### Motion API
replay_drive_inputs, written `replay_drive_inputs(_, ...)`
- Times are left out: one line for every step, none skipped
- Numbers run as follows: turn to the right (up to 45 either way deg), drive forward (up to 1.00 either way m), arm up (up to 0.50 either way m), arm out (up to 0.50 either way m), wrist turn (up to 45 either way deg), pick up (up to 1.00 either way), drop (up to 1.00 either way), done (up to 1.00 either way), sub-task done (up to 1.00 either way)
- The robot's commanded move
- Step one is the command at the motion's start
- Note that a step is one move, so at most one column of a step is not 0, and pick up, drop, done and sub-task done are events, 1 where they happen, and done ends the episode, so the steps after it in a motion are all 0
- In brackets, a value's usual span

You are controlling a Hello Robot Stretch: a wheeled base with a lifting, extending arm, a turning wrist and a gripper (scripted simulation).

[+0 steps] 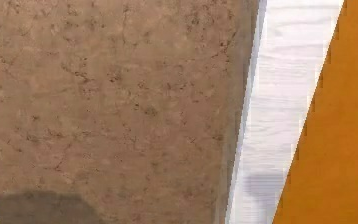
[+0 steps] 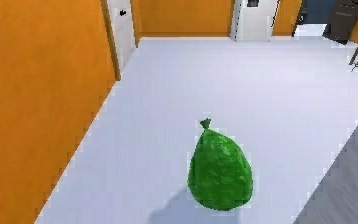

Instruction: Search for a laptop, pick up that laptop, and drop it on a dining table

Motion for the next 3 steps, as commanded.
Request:
replay_drive_inputs(45.0,0.0,0.0,0.0,0.0,0.0,0.0,0.0,0.0)
replay_drive_inputs(42.0,0.0,0.0,0.0,0.0,0.0,0.0,0.0,0.0)
replay_drive_inputs(0.0,0.05,0.0,0.0,0.0,0.0,0.0,0.0,0.0)
